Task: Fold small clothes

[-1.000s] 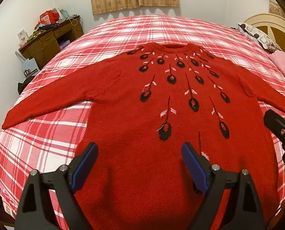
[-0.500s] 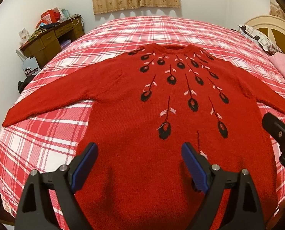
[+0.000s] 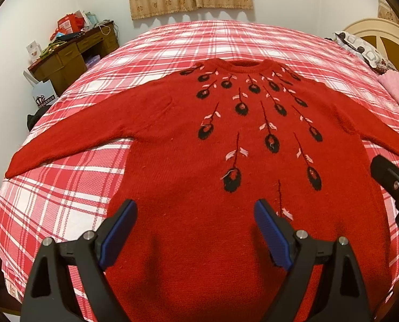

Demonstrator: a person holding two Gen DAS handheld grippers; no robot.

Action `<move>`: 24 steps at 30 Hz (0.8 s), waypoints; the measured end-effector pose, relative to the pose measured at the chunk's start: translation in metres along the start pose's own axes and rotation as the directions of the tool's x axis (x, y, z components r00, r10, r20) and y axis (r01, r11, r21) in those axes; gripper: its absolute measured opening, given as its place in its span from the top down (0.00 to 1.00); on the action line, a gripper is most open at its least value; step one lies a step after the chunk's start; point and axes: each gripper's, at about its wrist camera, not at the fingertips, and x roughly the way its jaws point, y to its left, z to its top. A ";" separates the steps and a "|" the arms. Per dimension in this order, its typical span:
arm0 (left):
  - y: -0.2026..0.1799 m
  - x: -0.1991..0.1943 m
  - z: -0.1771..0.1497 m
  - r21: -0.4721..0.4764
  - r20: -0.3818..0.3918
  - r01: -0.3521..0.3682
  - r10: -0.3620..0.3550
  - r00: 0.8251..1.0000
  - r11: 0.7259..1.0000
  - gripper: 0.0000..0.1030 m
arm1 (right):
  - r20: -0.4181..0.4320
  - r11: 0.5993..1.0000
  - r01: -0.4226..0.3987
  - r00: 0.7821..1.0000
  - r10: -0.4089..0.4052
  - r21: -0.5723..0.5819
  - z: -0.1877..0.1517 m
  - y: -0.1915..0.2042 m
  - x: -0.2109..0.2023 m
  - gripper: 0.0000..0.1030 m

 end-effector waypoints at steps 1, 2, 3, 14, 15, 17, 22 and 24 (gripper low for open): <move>0.000 0.000 0.000 0.000 -0.001 -0.001 0.001 1.000 1.000 0.12 | -0.001 1.000 0.000 1.000 0.000 0.001 0.000 0.000 0.000 0.01; 0.000 0.000 0.000 -0.001 -0.001 -0.001 0.001 1.000 1.000 0.12 | -0.002 1.000 -0.001 1.000 0.001 0.002 0.000 0.000 0.001 0.01; 0.001 0.000 0.000 -0.002 -0.002 -0.003 0.003 1.000 1.000 0.12 | -0.002 1.000 -0.001 1.000 0.001 0.003 0.000 -0.001 0.001 0.01; 0.002 0.002 -0.001 -0.003 -0.007 -0.010 0.010 1.000 1.000 0.12 | -0.004 1.000 -0.002 1.000 0.002 0.003 -0.001 -0.001 0.002 0.01; 0.002 0.003 -0.001 -0.003 -0.008 -0.011 0.011 1.000 1.000 0.12 | -0.004 1.000 -0.001 1.000 0.001 0.003 -0.001 -0.001 0.002 0.01; 0.002 0.003 -0.001 -0.001 -0.008 -0.012 0.012 1.000 1.000 0.12 | -0.004 1.000 -0.001 1.000 0.001 0.002 -0.001 -0.001 0.002 0.01; 0.002 0.003 -0.001 0.000 -0.009 -0.012 0.012 1.000 1.000 0.12 | -0.004 1.000 -0.001 1.000 0.001 0.004 0.000 -0.001 0.002 0.01; 0.002 0.003 -0.001 -0.001 -0.009 -0.012 0.011 1.000 1.000 0.12 | -0.005 1.000 -0.002 1.000 0.002 0.005 -0.001 -0.001 0.003 0.01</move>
